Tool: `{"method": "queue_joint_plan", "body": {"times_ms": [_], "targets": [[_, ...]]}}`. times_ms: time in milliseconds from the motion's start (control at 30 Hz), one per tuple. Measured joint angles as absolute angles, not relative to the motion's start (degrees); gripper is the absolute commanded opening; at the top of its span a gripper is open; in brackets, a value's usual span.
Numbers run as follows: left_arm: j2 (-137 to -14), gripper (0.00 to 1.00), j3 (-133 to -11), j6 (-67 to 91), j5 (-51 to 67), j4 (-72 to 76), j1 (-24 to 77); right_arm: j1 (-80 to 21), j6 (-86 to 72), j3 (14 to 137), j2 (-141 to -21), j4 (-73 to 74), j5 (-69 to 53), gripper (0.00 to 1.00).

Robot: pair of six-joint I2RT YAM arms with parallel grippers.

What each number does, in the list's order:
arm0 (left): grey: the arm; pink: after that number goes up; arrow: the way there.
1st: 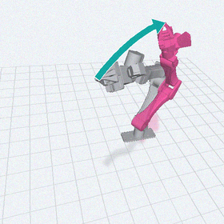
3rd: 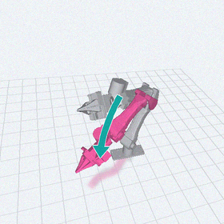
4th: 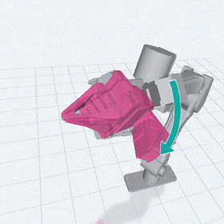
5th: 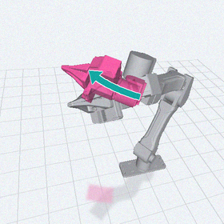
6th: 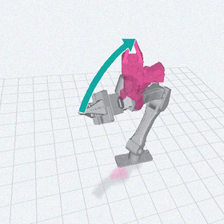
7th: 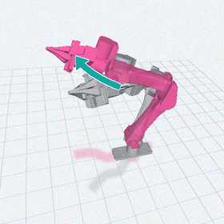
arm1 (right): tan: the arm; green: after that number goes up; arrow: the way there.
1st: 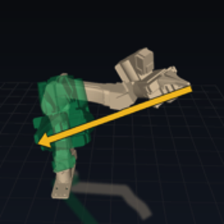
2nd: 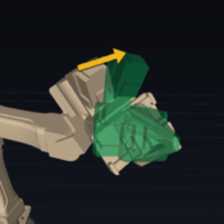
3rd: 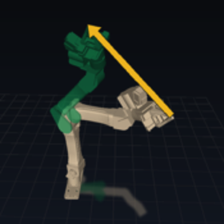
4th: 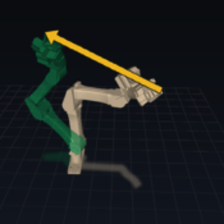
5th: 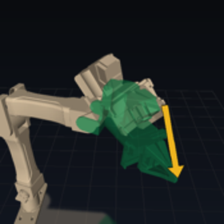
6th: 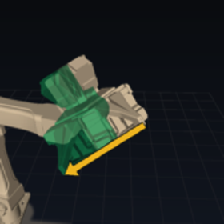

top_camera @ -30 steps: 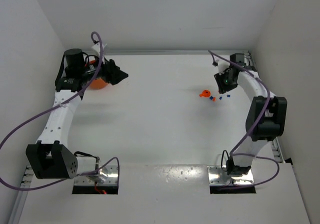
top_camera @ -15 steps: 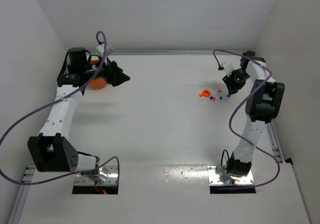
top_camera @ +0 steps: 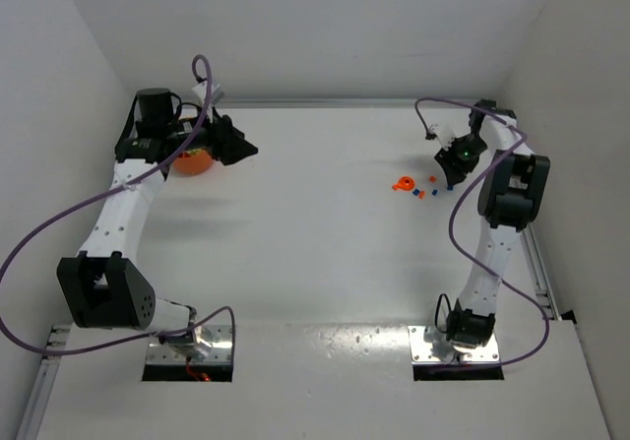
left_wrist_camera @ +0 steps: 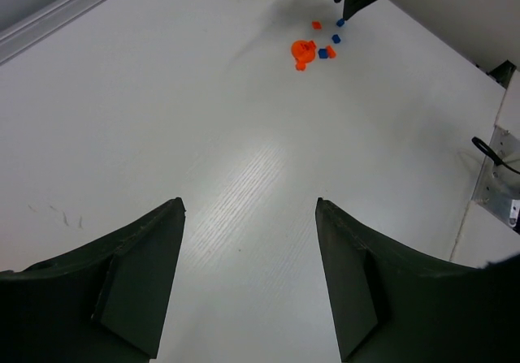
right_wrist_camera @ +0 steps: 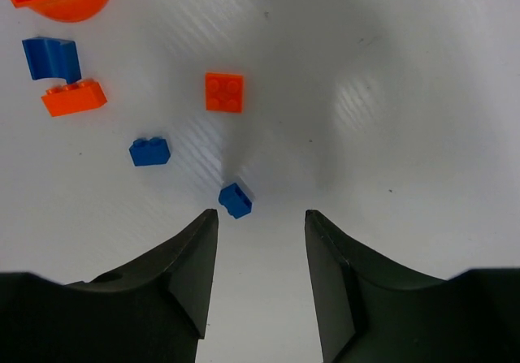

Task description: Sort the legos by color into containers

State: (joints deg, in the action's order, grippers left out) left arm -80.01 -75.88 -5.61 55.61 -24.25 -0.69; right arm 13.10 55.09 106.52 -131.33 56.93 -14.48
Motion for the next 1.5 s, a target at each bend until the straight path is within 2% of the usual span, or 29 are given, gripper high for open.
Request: {"method": "queue_joint_plan", "body": {"times_ms": [667,833,1067,1233,1367,1500], "targets": [[-82.5,0.71,-77.1,-5.3,56.4,-24.3,-0.7,13.1,58.5,106.7,-134.1,59.5,-14.0,0.46],[-82.5,0.71,-77.1,-5.3,56.4,-24.3,-0.7,13.1,58.6,106.7,-134.2,59.5,-13.9,0.34],[-82.5,0.71,-77.1,-5.3,56.4,-24.3,-0.7,12.9,60.1,101.3,-131.5,54.8,-13.3,0.29],[-82.5,0.71,-77.1,-5.3,56.4,-24.3,-0.7,12.6,60.9,94.2,-127.3,51.3,-12.9,0.11],[-82.5,0.72,-77.1,-4.0,56.0,-23.8,-0.7,12.6,61.3,92.6,-126.2,50.7,-13.2,0.09],[-82.5,0.78,-76.9,-0.9,53.5,-22.0,-0.7,12.7,61.3,90.1,-124.6,50.9,-15.0,0.06]]}}
